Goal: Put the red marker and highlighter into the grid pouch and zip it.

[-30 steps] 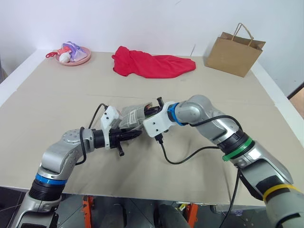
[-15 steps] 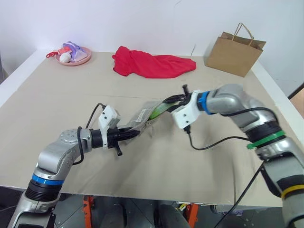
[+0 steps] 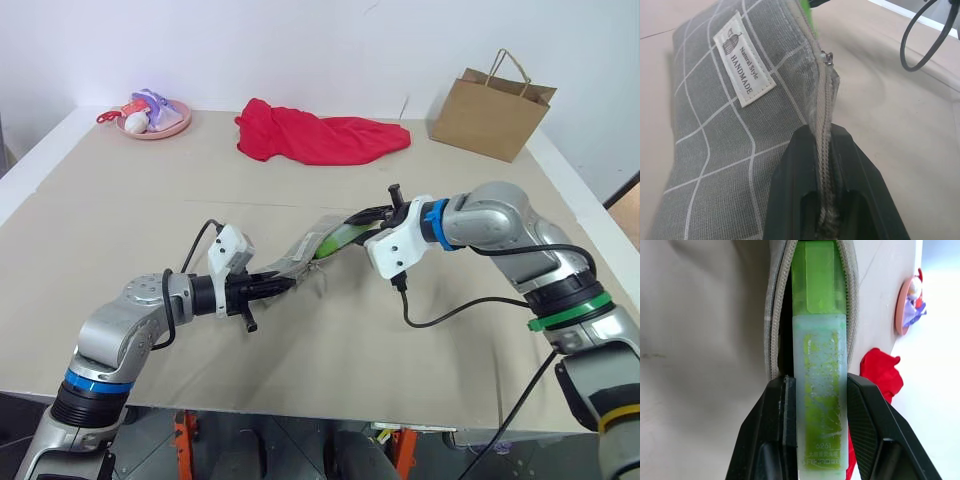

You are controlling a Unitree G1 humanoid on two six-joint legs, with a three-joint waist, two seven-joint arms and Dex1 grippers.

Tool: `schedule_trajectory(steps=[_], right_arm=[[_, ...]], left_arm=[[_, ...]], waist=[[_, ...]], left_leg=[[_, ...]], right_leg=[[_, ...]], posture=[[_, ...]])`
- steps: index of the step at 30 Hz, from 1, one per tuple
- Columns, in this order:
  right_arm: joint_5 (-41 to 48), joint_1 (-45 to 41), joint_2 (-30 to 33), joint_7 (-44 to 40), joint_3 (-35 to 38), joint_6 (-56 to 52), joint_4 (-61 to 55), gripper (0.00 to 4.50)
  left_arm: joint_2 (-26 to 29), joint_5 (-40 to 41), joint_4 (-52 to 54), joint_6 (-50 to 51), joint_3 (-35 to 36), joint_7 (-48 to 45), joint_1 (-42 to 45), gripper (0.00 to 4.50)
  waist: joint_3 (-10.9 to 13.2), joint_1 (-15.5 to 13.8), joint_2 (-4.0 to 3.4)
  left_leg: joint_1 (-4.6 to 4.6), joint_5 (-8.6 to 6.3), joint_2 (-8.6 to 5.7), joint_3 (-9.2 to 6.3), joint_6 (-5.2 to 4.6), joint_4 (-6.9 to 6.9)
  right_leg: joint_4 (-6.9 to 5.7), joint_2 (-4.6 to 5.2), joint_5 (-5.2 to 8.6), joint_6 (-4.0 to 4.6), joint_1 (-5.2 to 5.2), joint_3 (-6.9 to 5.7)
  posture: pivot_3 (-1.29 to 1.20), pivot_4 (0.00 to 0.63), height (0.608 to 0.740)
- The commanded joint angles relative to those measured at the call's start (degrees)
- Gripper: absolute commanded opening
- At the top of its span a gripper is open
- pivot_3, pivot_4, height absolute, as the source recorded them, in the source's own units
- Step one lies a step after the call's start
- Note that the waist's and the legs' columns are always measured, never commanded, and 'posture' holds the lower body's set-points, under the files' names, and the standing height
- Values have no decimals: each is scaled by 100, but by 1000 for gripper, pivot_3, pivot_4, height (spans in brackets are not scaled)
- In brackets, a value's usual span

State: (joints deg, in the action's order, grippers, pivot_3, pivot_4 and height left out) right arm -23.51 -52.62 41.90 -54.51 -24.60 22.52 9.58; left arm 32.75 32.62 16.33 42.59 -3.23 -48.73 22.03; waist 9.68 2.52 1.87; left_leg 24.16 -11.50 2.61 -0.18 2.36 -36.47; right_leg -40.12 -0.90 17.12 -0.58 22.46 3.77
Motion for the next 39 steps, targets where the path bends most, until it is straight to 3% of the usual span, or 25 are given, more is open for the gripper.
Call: schedule_trajectory(steps=[1,9,21,22,27,29,33,37,39], right_arm=[[-336,-11,-169,178,125,-439,-362,1000],[-866,200,-372,344,-127,-22,-730,1000],[-419,71,-886,309,-136,515,-624,1000],[-309,98,-897,229,-87,422,-611,2071],[-48,-39,-723,109,211,136,-398,4369],[89,-131,-580,95,326,200,-279,4442],[1558,-108,-211,-468,1087,-375,-470,4442],[3468,102,77,-1084,2010,-2730,-1137,4442],[4693,517,616,-1633,2413,-4340,-1761,4442]], left_arm=[[26,85,180,-21,53,-43,71,0],[27,61,110,-43,24,-95,138,0],[15,54,172,-35,64,-85,64,0],[17,54,181,-37,69,-79,53,0],[13,52,175,-52,65,-56,50,0],[5,49,166,-59,58,-56,57,0],[-16,35,142,-86,39,-55,75,0],[-27,39,135,-88,38,-56,71,0],[-28,38,123,-92,35,-62,70,0]], waist=[[0,-4,0],[0,-8,-1],[1,-7,-1],[1,-3,-1],[1,-7,-2],[2,-9,-2],[3,-14,-3],[3,-15,-4],[3,-31,-4]], left_leg=[[0,0,1,-2,0,0],[2,0,0,-3,1,1],[2,2,0,-6,3,0],[2,2,0,-6,3,0],[2,2,1,-11,4,0],[2,3,-2,-11,4,0],[2,3,-8,-11,3,-1],[4,3,-6,-17,2,0],[5,2,-3,-26,1,3]], right_leg=[[0,0,0,0,0,0],[1,-1,0,0,-1,-4],[1,-4,0,0,-2,-8],[1,-4,0,0,-2,-8],[0,-2,0,1,-3,-10],[0,-2,0,0,-4,-12],[3,2,0,-1,-8,-15],[4,14,0,-1,-10,-18],[5,14,1,0,-12,-26]], posture=[[0,150,740],[0,150,740],[0,150,740],[0,150,740],[0,150,740],[0,150,740],[0,150,740],[0,150,740],[0,150,740]])
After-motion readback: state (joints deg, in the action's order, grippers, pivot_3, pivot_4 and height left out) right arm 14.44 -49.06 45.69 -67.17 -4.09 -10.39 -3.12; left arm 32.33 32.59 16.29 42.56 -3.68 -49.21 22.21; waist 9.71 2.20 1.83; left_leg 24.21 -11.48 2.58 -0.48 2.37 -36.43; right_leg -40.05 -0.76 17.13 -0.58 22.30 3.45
